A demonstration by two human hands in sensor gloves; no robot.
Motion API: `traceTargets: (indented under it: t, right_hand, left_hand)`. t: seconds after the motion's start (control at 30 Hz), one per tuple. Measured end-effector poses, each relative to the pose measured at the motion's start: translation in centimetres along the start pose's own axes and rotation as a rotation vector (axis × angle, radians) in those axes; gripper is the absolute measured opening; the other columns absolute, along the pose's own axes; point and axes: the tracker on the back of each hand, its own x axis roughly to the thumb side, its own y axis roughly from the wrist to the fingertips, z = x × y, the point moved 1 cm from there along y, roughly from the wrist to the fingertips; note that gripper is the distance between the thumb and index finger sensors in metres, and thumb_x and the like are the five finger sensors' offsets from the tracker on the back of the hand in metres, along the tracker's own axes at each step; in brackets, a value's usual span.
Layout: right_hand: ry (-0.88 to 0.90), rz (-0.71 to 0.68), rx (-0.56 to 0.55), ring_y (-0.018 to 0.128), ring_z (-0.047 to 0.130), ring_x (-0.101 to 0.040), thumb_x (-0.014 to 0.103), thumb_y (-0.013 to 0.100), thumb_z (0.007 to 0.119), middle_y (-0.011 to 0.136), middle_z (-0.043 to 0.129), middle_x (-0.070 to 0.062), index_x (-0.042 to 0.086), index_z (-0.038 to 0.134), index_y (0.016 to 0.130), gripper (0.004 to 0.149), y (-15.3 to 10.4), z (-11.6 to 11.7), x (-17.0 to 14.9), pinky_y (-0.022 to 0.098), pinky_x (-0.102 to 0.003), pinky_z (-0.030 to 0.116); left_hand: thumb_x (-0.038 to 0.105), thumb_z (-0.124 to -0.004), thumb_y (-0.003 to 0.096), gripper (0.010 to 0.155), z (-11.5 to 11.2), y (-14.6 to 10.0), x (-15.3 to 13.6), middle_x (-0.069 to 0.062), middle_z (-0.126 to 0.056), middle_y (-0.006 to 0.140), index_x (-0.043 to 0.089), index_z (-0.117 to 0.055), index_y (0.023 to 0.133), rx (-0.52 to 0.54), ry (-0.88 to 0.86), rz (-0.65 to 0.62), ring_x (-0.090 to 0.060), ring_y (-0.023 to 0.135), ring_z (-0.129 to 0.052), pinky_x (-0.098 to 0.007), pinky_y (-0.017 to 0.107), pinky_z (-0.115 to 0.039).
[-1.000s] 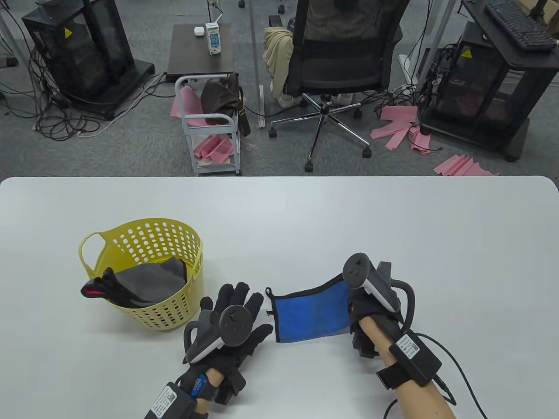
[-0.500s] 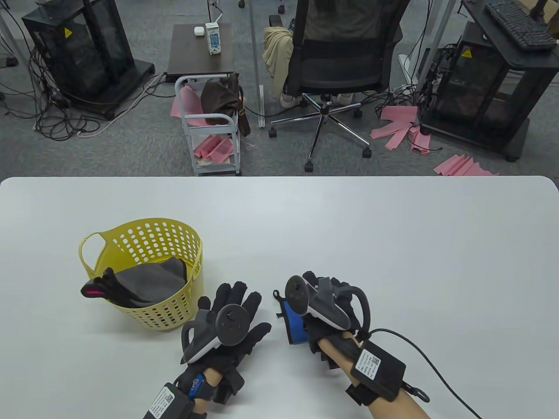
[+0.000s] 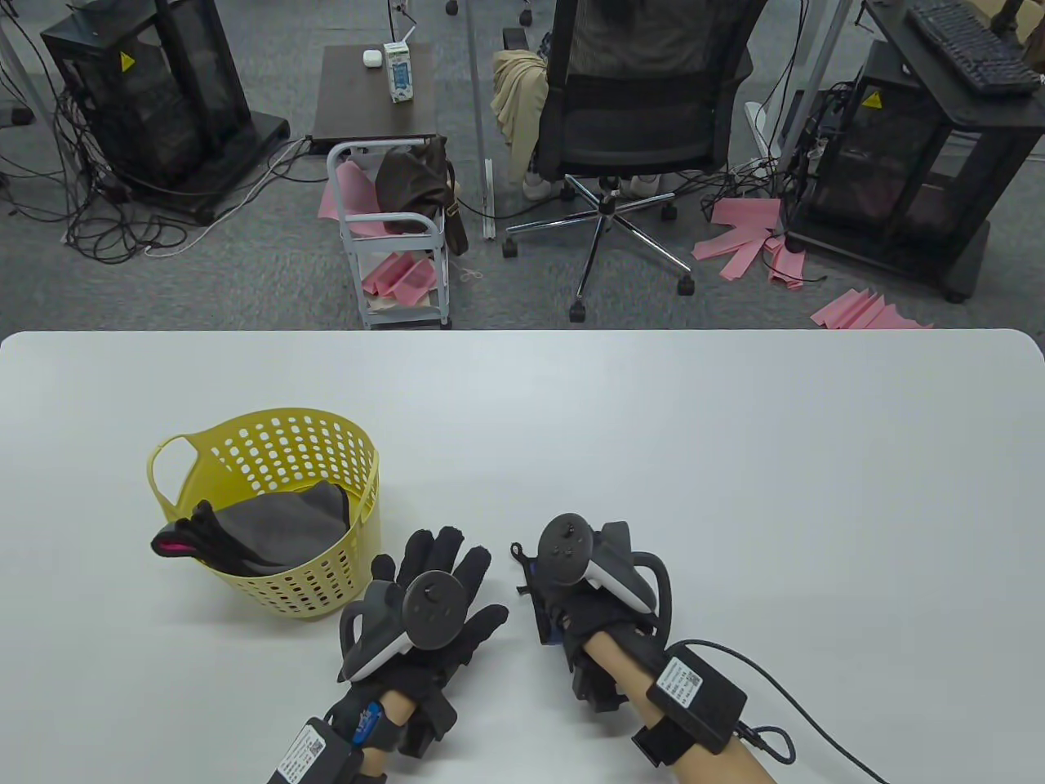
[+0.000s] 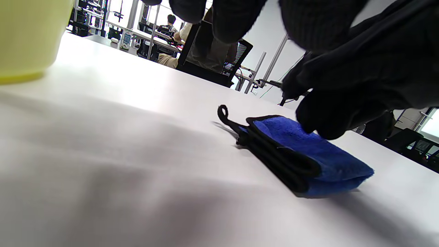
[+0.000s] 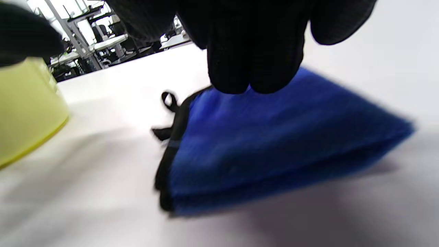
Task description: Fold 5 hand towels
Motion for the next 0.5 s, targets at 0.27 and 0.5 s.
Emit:
traceTargets:
  t: [0.27,0.5]
  right_hand:
    - [0.128,0.169,0.153,0.082,0.06,-0.056,0.039,0.059,0.068,0.104,0.054,-0.031,-0.003,0.048,0.104,0.065,2.5,-0.5,-6.1,0.061,-0.076,0.045]
    - [0.058,0.233,0.164,0.077,0.064,-0.052,0.038,0.054,0.075,0.099,0.061,-0.027,0.003,0.067,0.096,0.055,3.6,0.8,-8.0,0.059,-0.075,0.048]
  left_hand:
    - [0.066,-0.06,0.0513,0.077,-0.1,0.0,0.1,-0.011,-0.032,0.129,0.032,-0.047,0.119,-0.004,0.003,-0.012,-0.048,0.118,-0.031,-0.08,0.074,-0.025]
    - [0.066,-0.06,0.0513,0.077,-0.3,0.0,0.4,-0.012,-0.032,0.129,0.032,-0.047,0.119,-0.014,0.016,-0.02,-0.048,0.118,-0.032,-0.08,0.074,-0.025]
